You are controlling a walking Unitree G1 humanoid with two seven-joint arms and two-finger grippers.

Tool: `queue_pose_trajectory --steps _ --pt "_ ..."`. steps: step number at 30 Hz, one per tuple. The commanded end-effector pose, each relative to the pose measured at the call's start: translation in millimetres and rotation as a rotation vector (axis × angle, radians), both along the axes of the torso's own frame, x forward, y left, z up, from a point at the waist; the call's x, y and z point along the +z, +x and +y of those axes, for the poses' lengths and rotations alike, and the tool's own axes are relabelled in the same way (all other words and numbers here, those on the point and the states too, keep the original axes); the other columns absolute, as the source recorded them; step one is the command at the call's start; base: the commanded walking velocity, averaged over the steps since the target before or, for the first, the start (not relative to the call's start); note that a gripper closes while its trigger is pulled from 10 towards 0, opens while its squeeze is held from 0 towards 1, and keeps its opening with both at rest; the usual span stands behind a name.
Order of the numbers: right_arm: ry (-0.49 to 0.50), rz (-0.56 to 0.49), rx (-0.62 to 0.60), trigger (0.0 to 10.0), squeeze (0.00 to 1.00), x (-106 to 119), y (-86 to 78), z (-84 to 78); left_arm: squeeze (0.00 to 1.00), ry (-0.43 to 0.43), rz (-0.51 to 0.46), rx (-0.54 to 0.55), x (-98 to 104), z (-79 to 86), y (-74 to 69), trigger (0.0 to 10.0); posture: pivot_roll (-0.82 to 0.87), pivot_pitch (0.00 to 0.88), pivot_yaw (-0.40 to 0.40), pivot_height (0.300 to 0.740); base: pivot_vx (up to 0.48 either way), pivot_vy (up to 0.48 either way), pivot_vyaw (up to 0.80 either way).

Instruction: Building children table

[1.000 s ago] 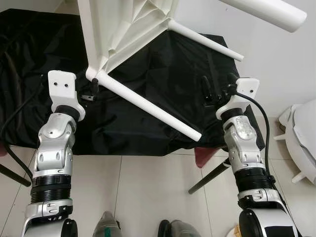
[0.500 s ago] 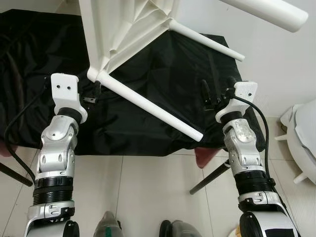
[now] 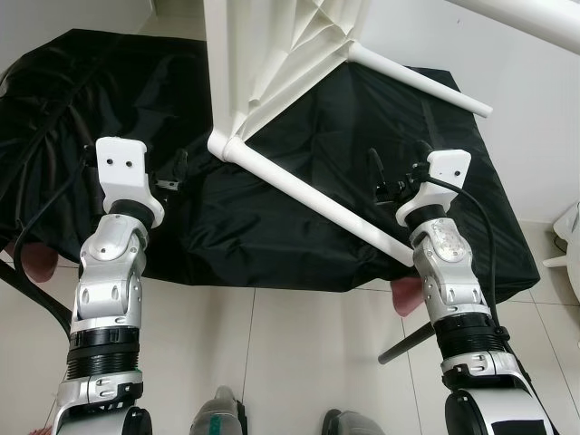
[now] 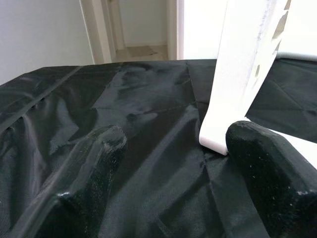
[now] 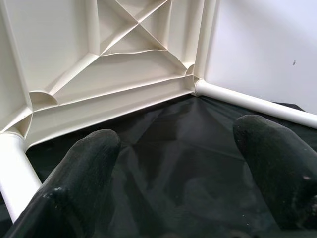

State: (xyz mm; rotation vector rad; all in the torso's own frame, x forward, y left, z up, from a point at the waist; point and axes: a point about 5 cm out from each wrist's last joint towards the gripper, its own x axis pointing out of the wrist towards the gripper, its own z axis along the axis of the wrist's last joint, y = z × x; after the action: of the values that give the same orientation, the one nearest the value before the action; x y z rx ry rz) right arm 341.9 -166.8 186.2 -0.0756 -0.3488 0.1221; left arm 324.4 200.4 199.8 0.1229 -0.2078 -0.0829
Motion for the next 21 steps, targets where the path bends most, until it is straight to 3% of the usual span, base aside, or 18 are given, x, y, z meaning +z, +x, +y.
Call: queue_pose_trajectory --steps 1,21 --pt "0.001 0.009 -0.022 10.0 0.00 -4.1 -1.3 -6.2 0.00 -0.012 0.010 0.075 -3.7 4.2 -1.3 10.0 0.11 0.052 -0.040 0.740 0.000 0.281 0.00" --pt "-0.004 0.005 -0.028 10.0 0.00 -2.1 0.5 -7.7 0.00 -0.018 0.007 0.084 -3.2 5.6 -0.3 10.0 0.11 0.048 -0.044 0.740 0.000 0.302 0.00"
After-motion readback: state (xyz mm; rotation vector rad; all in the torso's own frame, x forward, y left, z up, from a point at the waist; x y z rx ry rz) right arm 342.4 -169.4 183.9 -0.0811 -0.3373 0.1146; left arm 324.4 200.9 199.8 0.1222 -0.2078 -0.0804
